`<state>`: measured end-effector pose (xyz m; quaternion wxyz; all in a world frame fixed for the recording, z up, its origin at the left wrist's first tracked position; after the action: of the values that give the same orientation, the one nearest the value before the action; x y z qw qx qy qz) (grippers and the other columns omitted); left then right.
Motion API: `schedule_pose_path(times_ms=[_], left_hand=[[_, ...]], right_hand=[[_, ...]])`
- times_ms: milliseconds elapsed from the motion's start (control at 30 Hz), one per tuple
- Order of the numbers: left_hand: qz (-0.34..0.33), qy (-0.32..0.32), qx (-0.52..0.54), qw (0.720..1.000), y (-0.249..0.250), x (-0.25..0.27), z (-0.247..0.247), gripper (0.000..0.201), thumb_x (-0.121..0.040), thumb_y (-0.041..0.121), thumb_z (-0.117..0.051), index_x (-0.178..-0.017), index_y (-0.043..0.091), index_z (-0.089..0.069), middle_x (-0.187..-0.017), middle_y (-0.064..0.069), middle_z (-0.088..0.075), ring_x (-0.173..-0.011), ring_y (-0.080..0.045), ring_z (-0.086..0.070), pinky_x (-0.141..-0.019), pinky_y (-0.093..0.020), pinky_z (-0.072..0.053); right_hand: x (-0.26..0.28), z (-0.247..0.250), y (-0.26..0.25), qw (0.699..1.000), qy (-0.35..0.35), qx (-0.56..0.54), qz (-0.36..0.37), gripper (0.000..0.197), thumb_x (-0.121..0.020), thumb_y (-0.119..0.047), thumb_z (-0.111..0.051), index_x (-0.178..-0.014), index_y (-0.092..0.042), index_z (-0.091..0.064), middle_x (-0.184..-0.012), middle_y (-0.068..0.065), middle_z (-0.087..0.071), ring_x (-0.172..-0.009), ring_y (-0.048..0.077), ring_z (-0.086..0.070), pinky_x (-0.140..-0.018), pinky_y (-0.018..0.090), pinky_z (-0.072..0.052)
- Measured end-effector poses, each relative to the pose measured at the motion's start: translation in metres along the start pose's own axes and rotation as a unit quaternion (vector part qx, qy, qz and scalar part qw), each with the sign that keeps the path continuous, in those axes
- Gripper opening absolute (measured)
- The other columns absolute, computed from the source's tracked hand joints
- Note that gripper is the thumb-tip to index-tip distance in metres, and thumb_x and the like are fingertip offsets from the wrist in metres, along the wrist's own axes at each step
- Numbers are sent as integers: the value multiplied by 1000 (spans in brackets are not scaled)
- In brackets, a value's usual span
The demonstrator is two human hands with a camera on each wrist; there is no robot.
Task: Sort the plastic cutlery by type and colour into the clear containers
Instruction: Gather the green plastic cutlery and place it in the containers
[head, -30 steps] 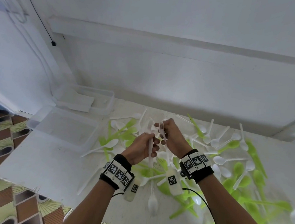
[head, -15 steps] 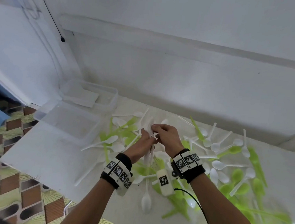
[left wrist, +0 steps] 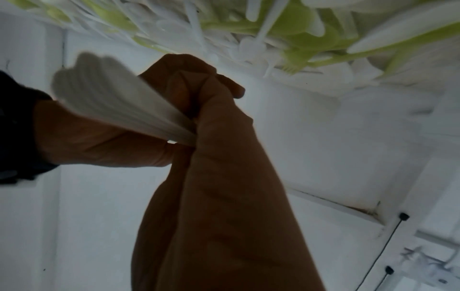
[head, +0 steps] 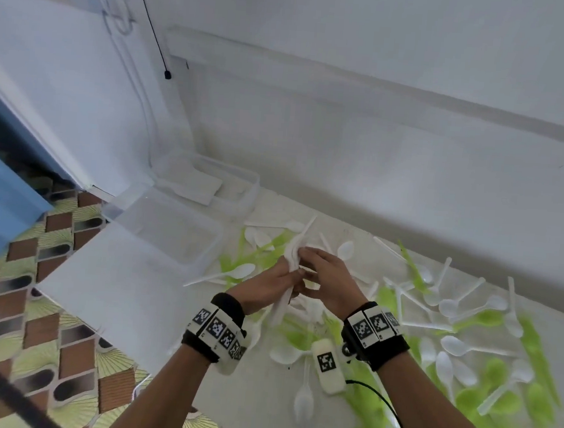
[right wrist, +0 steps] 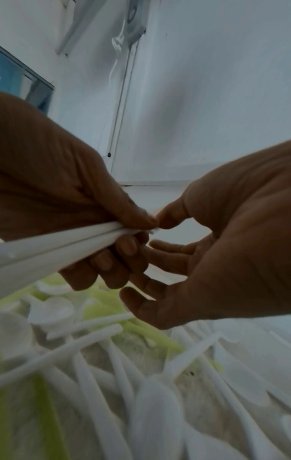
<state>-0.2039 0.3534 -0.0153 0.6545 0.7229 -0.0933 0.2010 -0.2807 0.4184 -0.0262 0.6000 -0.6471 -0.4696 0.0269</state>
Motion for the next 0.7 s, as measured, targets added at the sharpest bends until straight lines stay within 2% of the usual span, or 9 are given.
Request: schedule_pose_path(times_ms=[100,200,267,333,367,433,500,600,700], left_hand=[[-7,-24,16,1000,10,4,23,37,-108,28,-44,-144,25,-36,-88,-1,-54,-75,-10,-50,-68,-25,-45],[-5,-26,56,998,18,8,56,24,-104,33,-49,-121,16,-52,-80,2,-53,-71,-11,-50,-62,-22,-46],[-2,-29,82,996,20,6,80,27,-101,40,-50,-105,13,-51,-73,3,-47,-67,-13,-45,-58,-22,-40],[7,-39,97,995,21,3,99,36,-105,45,-44,-99,10,-50,-72,1,-45,-64,-13,-44,-56,-22,-38],[16,-45,99,994,22,2,108,40,-106,46,-41,-97,8,-50,-72,0,-46,-62,-13,-45,-55,-23,-39],[19,-60,101,993,25,1,121,39,-108,44,-38,-92,10,-46,-70,0,-42,-58,-13,-41,-53,-23,-36],[12,-59,123,991,30,1,133,36,-109,40,-35,-86,14,-42,-69,0,-32,-55,-12,-31,-50,-22,-27],[17,-35,159,987,34,-4,151,30,-110,34,-34,-92,12,-43,-68,-4,-36,-54,-15,-34,-48,-24,-28],[26,3,187,982,38,-4,171,25,-109,31,-34,-100,10,-44,-65,-3,-41,-44,-12,-36,-35,-16,-24]], right_hand=[[-11,-35,-5,998,-58,-32,5,28,-103,-22,-52,-122,-7,-66,-120,5,-73,-94,20,-67,-77,42,-53],[-26,-63,-9,997,-49,-66,-2,28,-102,-23,-53,-118,-4,-66,-99,0,-72,-77,19,-63,-67,38,-53],[-39,-80,-12,995,-18,-98,2,21,-100,-22,-57,-110,-5,-66,-85,2,-65,-66,16,-57,-59,32,-47],[-50,-95,-19,991,8,-131,14,21,-100,-21,-56,-96,-5,-69,-81,4,-63,-63,15,-57,-55,31,-43],[-56,-101,-23,989,21,-144,20,23,-101,-21,-55,-93,-7,-70,-85,5,-66,-68,16,-60,-58,31,-45],[-66,-111,-28,986,36,-156,36,22,-102,-23,-54,-99,-9,-71,-101,5,-73,-88,20,-65,-72,34,-50],[-74,-122,-31,985,27,-162,44,20,-102,-26,-54,-108,-11,-66,-116,5,-73,-96,23,-64,-78,37,-50],[-81,-145,-31,985,-15,-166,46,20,-105,-34,-52,-112,-17,-58,-122,5,-72,-81,22,-62,-66,34,-49],[-89,-168,-29,982,-50,-177,35,44,-105,-40,-47,-131,-7,-60,-102,4,-70,-68,17,-62,-59,34,-52]])
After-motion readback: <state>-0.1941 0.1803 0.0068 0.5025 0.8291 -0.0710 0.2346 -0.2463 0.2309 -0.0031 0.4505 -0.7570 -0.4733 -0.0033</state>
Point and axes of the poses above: each hand's wrist, its own x-axis away from the middle knuckle, its own z-axis out of the back of the hand, y = z × x, the point moved 9 cm from there along -x, towards the middle knuckle
